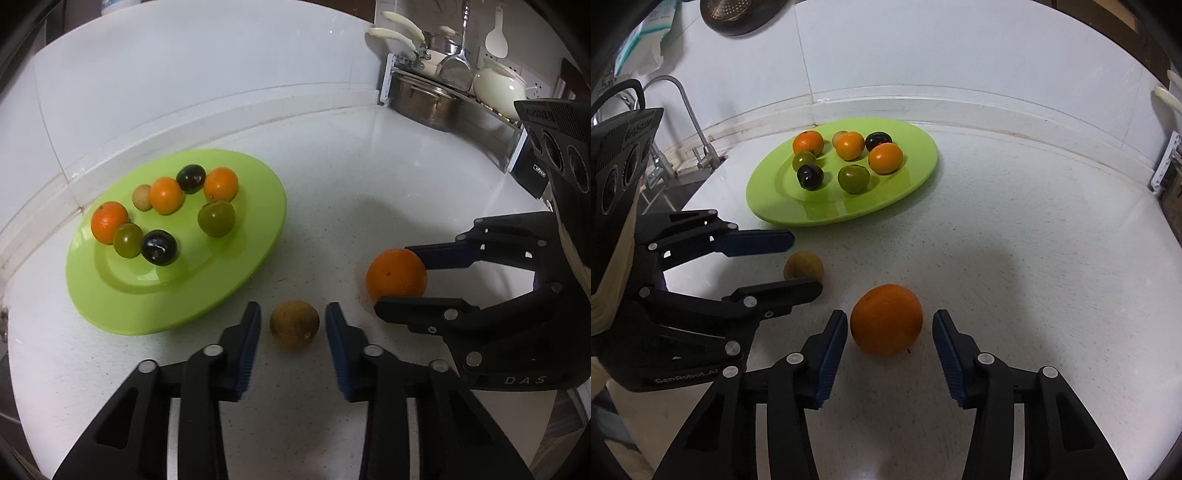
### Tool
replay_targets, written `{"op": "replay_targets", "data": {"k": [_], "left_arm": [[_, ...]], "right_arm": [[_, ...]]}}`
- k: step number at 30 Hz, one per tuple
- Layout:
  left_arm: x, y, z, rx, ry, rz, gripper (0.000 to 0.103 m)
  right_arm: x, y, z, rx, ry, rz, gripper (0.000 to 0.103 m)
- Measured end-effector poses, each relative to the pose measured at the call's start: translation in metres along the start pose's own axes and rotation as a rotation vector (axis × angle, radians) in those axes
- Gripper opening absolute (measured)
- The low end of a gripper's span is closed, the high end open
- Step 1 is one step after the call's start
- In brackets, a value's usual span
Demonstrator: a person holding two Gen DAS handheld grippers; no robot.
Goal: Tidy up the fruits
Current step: 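Grasp the tan fruit with the left tool while the right tool grasps the large orange, then carry the tan fruit and the orange over the green plate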
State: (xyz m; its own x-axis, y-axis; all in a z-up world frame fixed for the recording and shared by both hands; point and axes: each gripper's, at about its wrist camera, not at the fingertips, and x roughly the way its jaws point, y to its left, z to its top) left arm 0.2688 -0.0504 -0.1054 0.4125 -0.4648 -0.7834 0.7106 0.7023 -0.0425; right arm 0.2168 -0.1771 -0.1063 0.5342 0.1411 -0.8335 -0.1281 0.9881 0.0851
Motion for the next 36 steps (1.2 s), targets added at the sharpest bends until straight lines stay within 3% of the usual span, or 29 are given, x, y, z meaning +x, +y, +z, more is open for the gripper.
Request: {"op": "replay_targets", "data": {"k": [2,13,36], "left_arm": [[0.002,-0.001,0.000,0.001,0.006,-0.003,0.029],[-0.009,-0.001,0.000,-0.037,-0.004,0.014,0.028],[-0.088,0.001,-0.004,-0.126,-0.162,0.120,0.028]], "right_arm": [[0.001,-0.001,0.000,0.011,0.004,0.018,0.041],[0.000,-0.004,-0.003,0.068,-0.020,0.028,0.041],[-0.050,0.019,0.014,0.056,-0.161,0.030,0.041]]}}
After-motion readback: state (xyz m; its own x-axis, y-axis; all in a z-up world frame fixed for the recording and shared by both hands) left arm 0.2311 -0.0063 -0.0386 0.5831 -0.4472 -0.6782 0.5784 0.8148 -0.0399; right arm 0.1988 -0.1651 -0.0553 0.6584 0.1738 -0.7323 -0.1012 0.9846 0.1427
